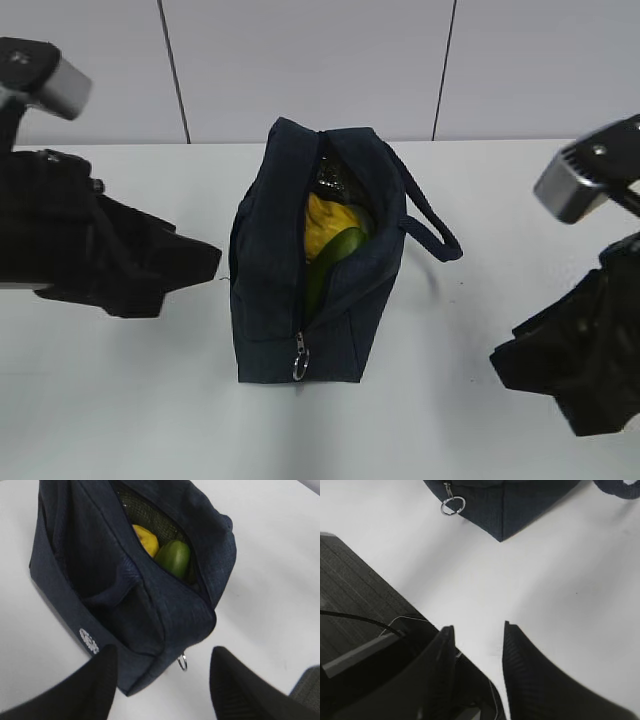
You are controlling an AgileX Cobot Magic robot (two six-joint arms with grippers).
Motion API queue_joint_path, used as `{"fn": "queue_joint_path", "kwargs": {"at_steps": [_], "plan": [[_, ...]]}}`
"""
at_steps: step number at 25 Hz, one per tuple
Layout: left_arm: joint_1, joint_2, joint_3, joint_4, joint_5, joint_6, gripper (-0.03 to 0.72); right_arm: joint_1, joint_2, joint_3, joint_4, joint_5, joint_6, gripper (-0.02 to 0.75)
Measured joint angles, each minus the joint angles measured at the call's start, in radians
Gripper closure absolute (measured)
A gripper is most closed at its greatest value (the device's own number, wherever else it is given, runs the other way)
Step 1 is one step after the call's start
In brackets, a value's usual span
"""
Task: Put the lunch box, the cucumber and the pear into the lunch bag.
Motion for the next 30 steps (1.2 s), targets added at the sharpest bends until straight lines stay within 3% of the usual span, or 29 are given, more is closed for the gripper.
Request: {"fn": "queue_joint_path", "kwargs": {"at_steps": [4,14,20,22,23,26,30], "plan": [[-0.038,0.075,0.000,0.002,-0.103,0.010,0.330,0.000,0.024,0.068,0.107,-0.126,-0.137,0.520],[-0.041,0.160,0.000,0.004,-0.157,0.065,0.330,0.000,0.024,0.231,0.543,-0.339,-0.508,0.538],[-0.041,0.171,0.000,0.004,-0.243,0.086,0.330,0.000,0.069,0.310,1.032,-0.402,-1.002,0.538],[-0.041,0.191,0.000,0.012,-0.268,0.087,0.330,0.000,0.120,0.315,1.282,-0.400,-1.264,0.538],[-0.041,0.205,0.000,0.017,-0.274,0.088,0.330,0.000,0.143,0.315,1.347,-0.397,-1.344,0.538],[-0.041,0.242,0.000,0.024,-0.278,0.089,0.330,0.000,0.233,0.313,1.436,-0.391,-1.470,0.538],[-0.046,0.215,0.000,0.011,-0.267,0.089,0.330,0.000,0.353,0.307,1.458,-0.300,-1.514,0.538]]}}
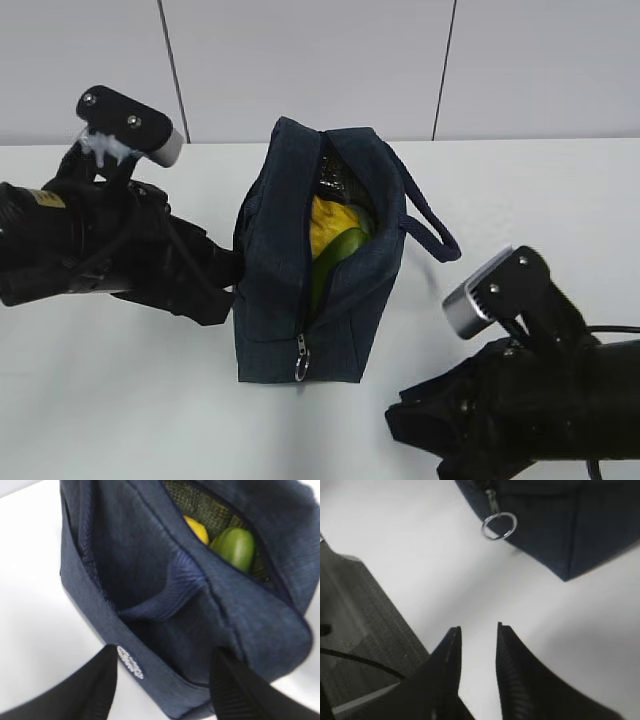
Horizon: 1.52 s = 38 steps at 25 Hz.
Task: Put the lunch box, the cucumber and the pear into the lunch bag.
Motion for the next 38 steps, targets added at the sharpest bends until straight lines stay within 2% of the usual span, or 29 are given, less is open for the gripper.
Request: {"fn": "queue_joint_path", "kwargs": {"at_steps": [9,23,27,35,38], "plan": [[-0.005,-0.172,0.000,-0.008,0.103,0.000,0.330,0.000,0.088,-0.040,0.002,0.028,-0.066,0.536],[-0.005,-0.059,-0.002,-0.048,0.117,0.000,0.277,0.000,0.092,-0.079,0.007,0.030,-0.107,0.536],[-0.005,-0.024,-0.052,-0.050,0.123,0.000,0.274,0.000,0.092,-0.079,0.007,0.030,-0.112,0.536],[-0.005,0.090,-0.113,-0.061,0.145,0.000,0.276,0.000,0.092,-0.079,0.007,0.030,-0.115,0.536],[-0.005,0.093,-0.117,-0.063,0.138,0.000,0.320,0.000,0.092,-0.079,0.007,0.030,-0.116,0.536]]}}
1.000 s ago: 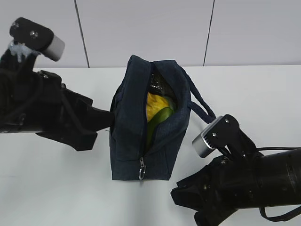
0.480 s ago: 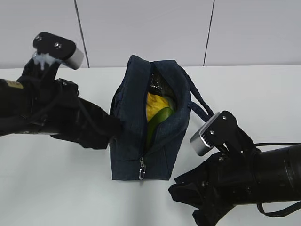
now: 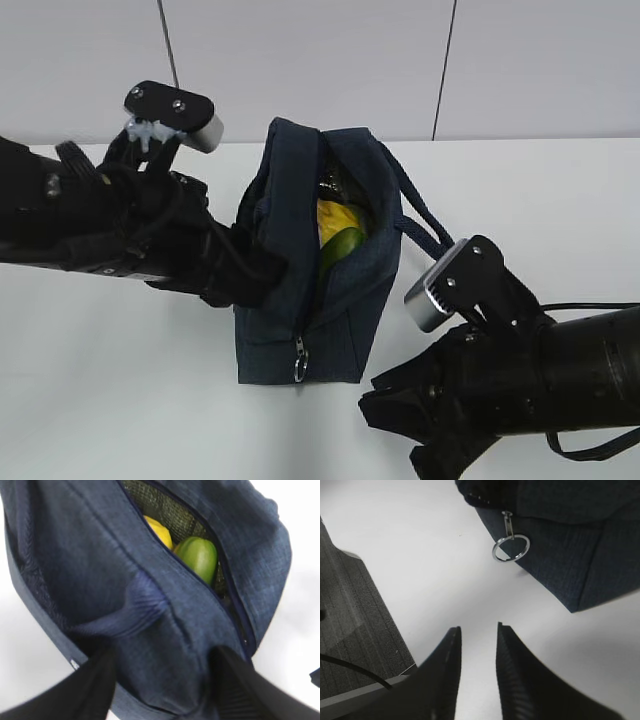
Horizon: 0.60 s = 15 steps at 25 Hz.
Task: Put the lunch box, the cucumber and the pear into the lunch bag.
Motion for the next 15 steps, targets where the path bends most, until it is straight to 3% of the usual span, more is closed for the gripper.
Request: {"fn": "queue_joint_path", "kwargs": {"at_steps": [8,15], "plan": [[-0.001,-0.009,-0.001,-0.002,0.010,0.000,0.568,0.000,0.000,0.000,0.000,0.000,0.000,0.536],[-0.001,-0.022,-0.001,0.006,0.042,0.000,0.657,0.000,0.000,0.000,0.000,0.002,0.148,0.536]]}}
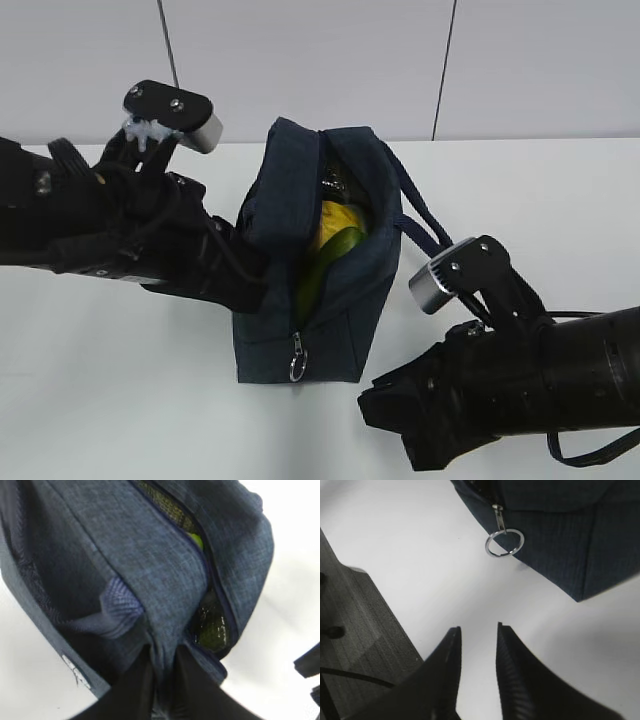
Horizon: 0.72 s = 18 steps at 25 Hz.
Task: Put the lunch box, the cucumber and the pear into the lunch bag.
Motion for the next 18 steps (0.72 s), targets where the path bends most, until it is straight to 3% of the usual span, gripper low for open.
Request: {"fn": "queue_joint_path", "kwargs": {"at_steps": [4,9,14,18], "plan": [[0.023,-0.036,0.000,0.007,0.020,0.000,0.680,0.000,0.000,0.000,0.000,0.026,0.236,0.536],[0.071,-0.048,0.000,0.008,0.057,0.000,0.685,0.000,0.000,0.000,0.000,0.206,0.573,0.536],[0.075,-0.048,0.000,0.007,0.068,0.000,0.685,0.000,0.000,0.000,-0.053,0.436,0.533,0.536],[0.075,-0.048,0.000,0.007,0.070,0.000,0.685,0.000,0.000,-0.010,-0.250,0.540,0.504,0.536]]}}
